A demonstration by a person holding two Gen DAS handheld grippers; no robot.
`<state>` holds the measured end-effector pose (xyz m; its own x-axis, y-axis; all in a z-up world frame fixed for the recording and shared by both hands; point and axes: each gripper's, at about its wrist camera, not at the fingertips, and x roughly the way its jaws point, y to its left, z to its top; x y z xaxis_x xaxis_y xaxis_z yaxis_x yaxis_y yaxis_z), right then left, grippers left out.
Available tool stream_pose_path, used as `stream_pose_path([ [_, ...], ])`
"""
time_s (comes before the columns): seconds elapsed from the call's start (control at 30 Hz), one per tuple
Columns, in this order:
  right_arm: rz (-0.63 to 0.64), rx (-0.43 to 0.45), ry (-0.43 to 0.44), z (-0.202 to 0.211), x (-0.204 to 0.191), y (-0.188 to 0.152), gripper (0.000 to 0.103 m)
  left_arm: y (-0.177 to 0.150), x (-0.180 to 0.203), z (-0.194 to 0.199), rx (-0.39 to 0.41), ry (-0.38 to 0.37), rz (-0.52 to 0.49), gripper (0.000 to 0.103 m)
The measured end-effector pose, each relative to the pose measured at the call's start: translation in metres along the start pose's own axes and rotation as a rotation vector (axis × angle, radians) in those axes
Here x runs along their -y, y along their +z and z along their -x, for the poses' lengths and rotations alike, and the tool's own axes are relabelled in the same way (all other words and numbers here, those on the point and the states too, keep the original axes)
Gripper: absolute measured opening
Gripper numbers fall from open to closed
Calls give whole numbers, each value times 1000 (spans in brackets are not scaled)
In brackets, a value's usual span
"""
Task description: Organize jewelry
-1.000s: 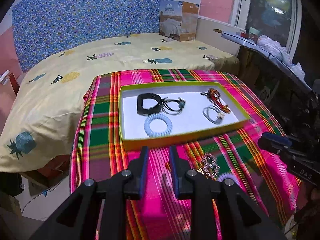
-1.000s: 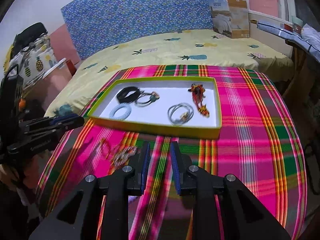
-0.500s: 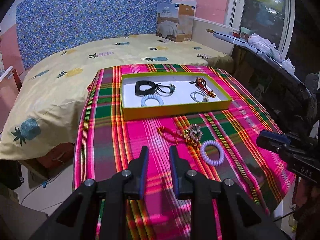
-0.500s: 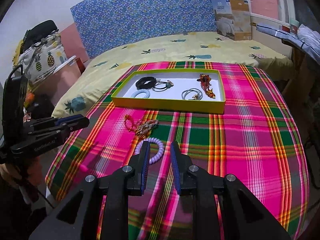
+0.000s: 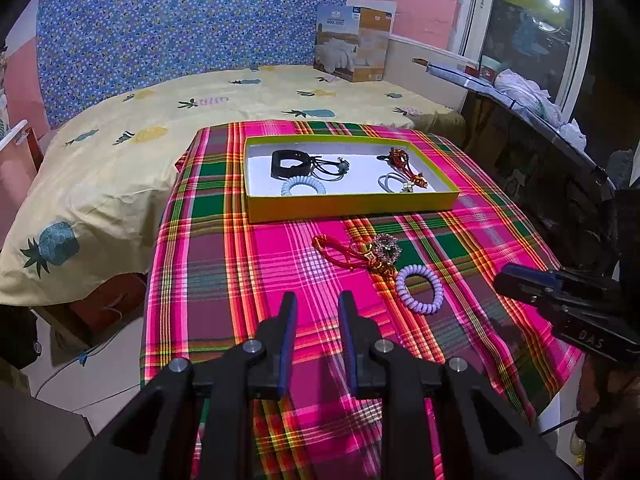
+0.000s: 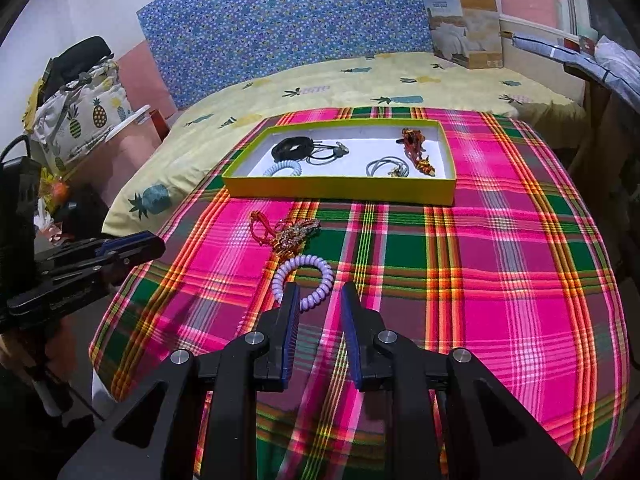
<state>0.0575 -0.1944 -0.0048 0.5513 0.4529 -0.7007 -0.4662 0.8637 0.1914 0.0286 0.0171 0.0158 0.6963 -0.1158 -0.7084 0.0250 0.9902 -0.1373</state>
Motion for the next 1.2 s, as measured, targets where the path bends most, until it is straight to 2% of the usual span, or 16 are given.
stream_pose_path([
  [0.3,-9,-25,10,-17,0,5,21,3,-3,-10,-15,-14,11,22],
  [0.6,-41,-50,64,-42,1,18,22,11,-11,-29,-30,-28,35,22],
  [0.67,-52,-60,81,-49,2,22,28,14,-13,-35,-33,-38,40,22],
  [0.7,-60,-64,87,-52,3,23,41,16,-14,-39,-36,-44,42,22],
  [0.73,-69,-66,95,-55,4,25,50,17,-14,-43,-40,-48,45,22],
  [0.93,-106,-80,130,-71,8,38,50,27,-16,-68,-71,-49,53,22],
  [1.2,-124,-105,146,-93,7,51,48,27,-21,-76,-78,-51,67,22],
])
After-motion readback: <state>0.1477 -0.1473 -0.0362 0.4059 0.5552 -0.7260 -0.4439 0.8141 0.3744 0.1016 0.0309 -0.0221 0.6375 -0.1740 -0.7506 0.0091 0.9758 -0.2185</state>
